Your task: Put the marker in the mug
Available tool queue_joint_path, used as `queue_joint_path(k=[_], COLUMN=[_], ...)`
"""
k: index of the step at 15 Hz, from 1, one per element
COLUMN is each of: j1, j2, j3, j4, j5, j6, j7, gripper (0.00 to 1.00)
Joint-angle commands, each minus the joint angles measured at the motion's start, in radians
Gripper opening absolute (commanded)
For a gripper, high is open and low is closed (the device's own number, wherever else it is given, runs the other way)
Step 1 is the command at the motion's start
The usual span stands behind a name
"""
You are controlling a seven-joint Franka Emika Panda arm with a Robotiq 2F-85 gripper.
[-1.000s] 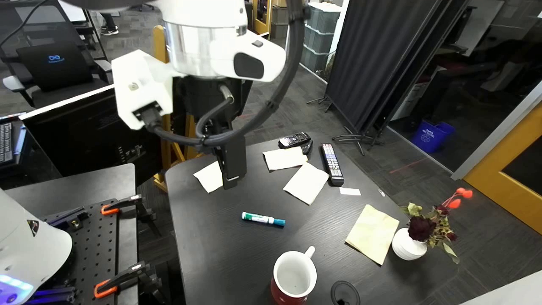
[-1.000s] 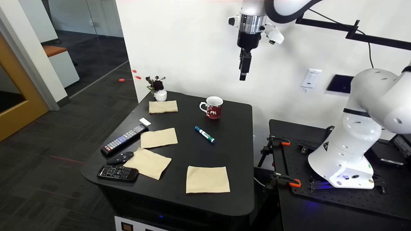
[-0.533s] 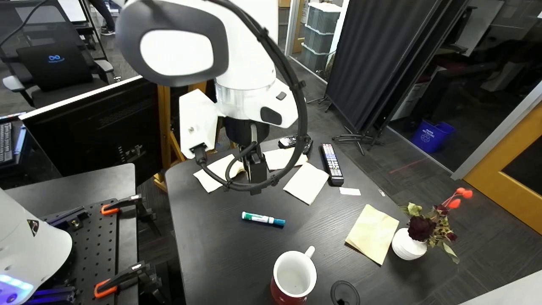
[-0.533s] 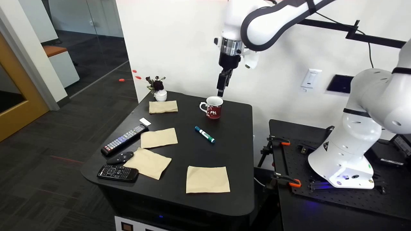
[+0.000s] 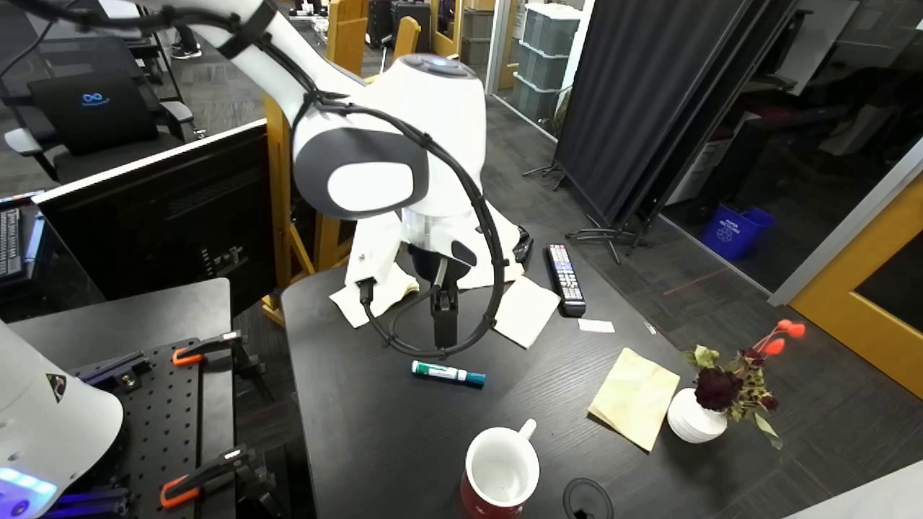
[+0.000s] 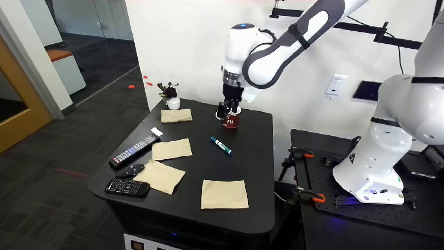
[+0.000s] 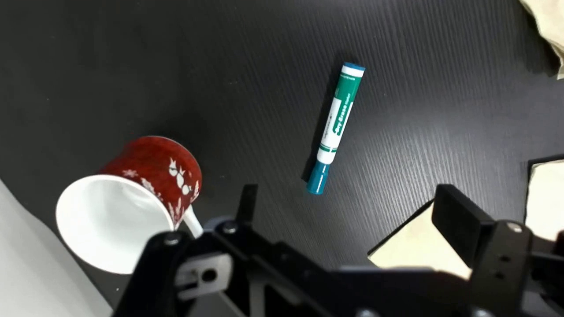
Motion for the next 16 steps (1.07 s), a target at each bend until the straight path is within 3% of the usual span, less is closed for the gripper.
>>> queue_joint_path(k=[1,16], j1=[0.012,0.027], j2=[0.063,0.279], j3=[-0.007,-0.025], j4=[0.010,0.049], j5=[-0.009,0.068], j6=[0.058,0.269], j7=[0.081,0.067], gripper=[1.00,1.00])
